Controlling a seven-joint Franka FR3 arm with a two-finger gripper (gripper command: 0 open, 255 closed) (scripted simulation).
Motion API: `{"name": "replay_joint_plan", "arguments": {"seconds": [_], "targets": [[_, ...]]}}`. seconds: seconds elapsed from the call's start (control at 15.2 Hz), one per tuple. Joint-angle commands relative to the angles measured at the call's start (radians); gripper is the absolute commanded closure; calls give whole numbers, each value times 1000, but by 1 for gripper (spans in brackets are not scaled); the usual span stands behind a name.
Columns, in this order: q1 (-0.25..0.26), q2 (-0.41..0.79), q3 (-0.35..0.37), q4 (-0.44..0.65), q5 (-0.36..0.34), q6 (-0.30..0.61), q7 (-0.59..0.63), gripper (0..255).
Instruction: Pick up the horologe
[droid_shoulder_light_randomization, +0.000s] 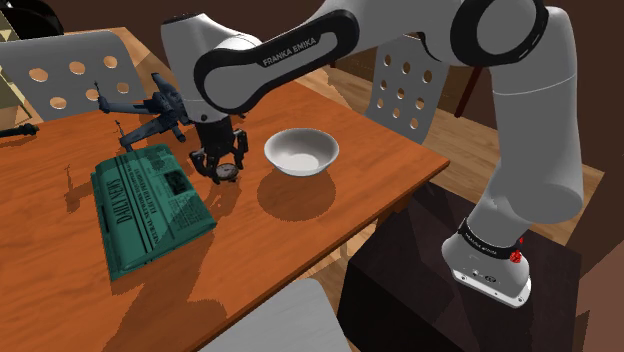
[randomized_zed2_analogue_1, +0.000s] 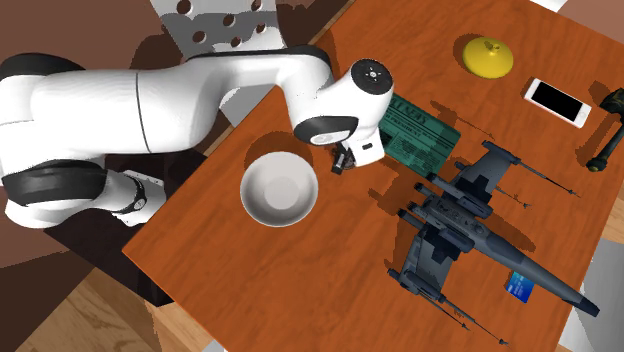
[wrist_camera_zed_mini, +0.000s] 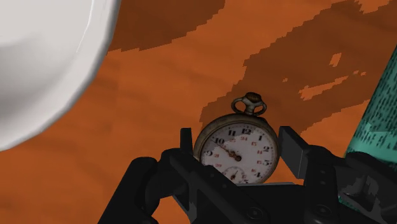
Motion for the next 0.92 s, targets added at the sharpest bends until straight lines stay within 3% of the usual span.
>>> {"name": "replay_joint_plan", "arguments": {"seconds": [0.0,0.86], "targets": [[1,-4,2,22,3,-26,-3,255],[10,-26,10,142,17,-164,-15,255]]}}
